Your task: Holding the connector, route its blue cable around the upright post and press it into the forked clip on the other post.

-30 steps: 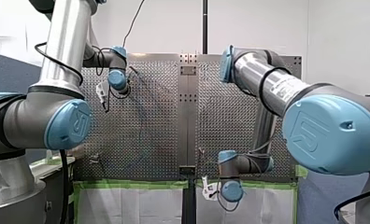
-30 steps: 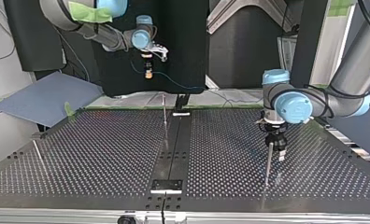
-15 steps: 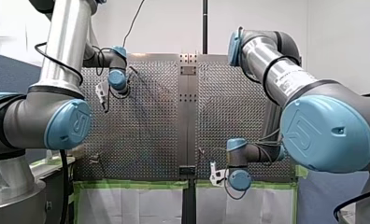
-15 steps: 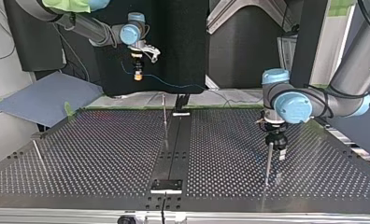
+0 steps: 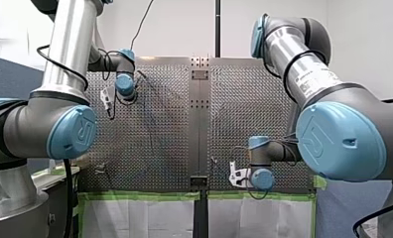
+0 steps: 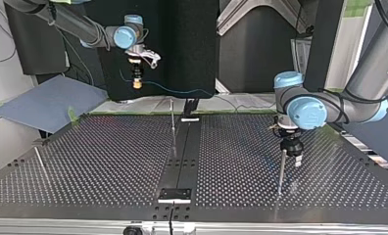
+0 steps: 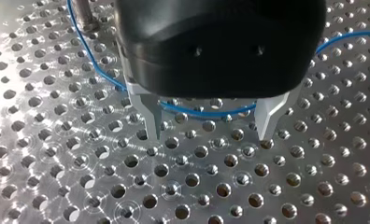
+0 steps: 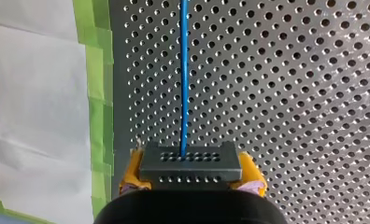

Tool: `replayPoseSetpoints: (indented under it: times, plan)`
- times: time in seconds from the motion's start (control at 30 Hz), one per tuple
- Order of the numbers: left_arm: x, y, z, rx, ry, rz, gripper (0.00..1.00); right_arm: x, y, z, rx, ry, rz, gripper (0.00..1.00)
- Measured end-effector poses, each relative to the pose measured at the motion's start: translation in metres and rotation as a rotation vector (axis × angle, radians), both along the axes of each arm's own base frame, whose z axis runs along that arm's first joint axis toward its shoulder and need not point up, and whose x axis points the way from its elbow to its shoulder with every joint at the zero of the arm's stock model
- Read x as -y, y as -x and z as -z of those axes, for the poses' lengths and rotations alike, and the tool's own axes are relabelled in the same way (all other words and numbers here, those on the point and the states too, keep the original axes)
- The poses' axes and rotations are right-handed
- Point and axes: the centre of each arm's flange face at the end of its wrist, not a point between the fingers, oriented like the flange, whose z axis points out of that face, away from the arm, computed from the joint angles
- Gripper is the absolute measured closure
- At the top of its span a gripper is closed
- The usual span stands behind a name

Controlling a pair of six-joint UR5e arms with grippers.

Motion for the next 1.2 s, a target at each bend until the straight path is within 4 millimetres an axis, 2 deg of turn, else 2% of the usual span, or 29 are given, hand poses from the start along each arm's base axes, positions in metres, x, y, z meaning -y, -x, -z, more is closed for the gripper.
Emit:
replayPoseSetpoints:
  times: [0.23, 0.57, 0.67, 0.87, 1.2]
  plan:
    - [-0.001, 0.001, 0.0, -0.004, -0.001, -0.013, 0.0, 0.011, 0.013, 0.0, 0.004, -0.011, -0.021, 1.0]
    - [-0.001, 0.004, 0.003, -0.029, 0.014, -0.014, 0.0, 0.03, 0.047, 0.003, -0.001, -0.034, -0.026, 1.0]
    - [-0.001, 0.006, 0.003, -0.039, 0.032, -0.015, 0.0, 0.034, 0.052, 0.003, 0.005, -0.034, -0.035, 1.0]
    - [0.001, 0.015, -0.002, -0.057, 0.073, -0.02, 0.0, 0.031, 0.045, 0.003, 0.016, -0.034, -0.088, 1.0]
    - [-0.007, 0.051, -0.008, -0.079, 0.099, -0.055, 0.0, 0.023, 0.03, 0.003, 0.026, -0.031, -0.187, 1.0]
